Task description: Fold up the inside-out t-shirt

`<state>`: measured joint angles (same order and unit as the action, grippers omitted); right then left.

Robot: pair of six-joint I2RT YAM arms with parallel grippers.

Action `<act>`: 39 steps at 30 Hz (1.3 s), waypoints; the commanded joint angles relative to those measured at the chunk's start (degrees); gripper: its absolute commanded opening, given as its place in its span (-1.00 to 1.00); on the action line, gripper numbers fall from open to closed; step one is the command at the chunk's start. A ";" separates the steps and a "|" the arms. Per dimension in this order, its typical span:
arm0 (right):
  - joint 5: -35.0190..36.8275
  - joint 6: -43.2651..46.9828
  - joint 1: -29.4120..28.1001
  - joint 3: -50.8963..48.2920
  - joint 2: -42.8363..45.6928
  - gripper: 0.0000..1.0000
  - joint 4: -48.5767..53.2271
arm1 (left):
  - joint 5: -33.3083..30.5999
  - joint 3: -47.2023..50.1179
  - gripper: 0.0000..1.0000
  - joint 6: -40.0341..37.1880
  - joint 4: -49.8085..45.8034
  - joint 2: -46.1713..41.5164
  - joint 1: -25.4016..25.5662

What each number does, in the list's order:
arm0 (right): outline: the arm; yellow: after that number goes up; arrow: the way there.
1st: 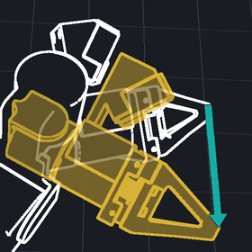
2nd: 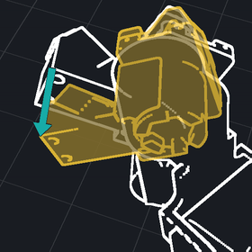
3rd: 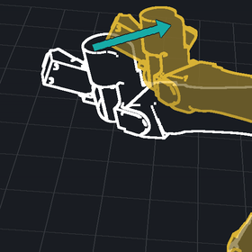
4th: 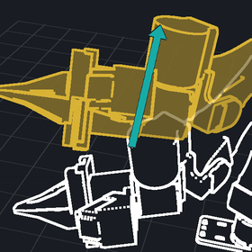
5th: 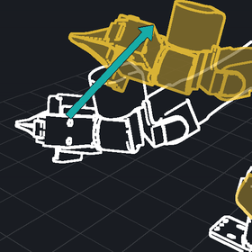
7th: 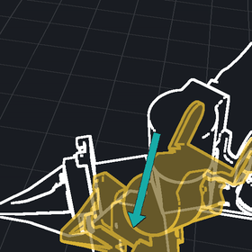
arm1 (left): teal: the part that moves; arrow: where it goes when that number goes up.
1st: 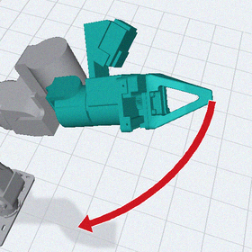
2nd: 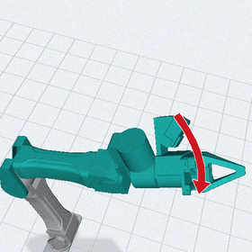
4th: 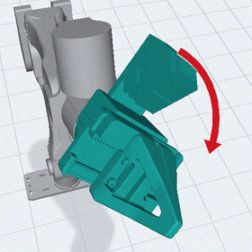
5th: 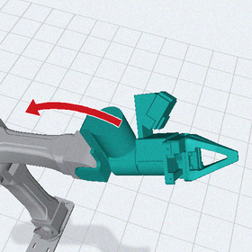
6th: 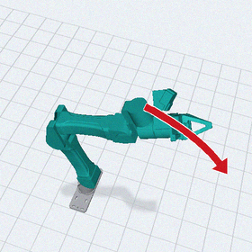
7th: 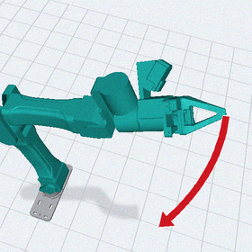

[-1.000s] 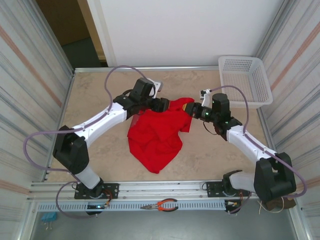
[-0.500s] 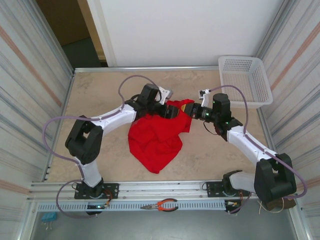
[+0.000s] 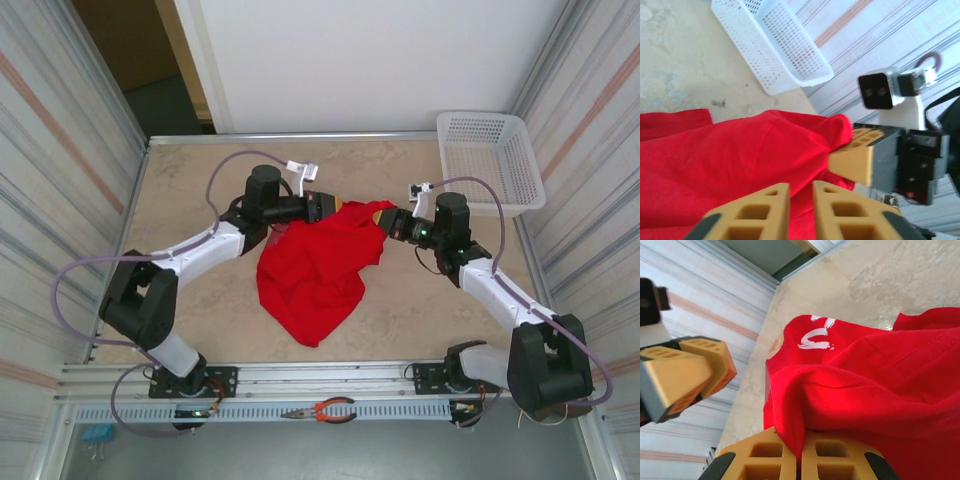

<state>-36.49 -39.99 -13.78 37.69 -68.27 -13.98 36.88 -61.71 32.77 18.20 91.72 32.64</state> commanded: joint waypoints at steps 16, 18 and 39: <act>-2.33 -1.35 0.09 1.19 2.79 -1.00 -2.35 | 1.35 -7.84 0.06 -5.59 -4.94 11.56 6.45; -2.45 -1.48 -0.02 1.16 2.78 -1.00 -2.46 | 2.06 -7.66 -0.16 -4.10 -2.37 12.69 6.45; 2.12 -2.64 2.44 -5.11 0.62 -1.00 -3.37 | -4.26 -2.03 -1.00 3.70 6.16 -3.27 1.28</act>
<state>-35.75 -41.95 -11.64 33.19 -66.65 -15.88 32.49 -63.33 35.16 21.39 91.09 33.80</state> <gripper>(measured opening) 0.043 0.047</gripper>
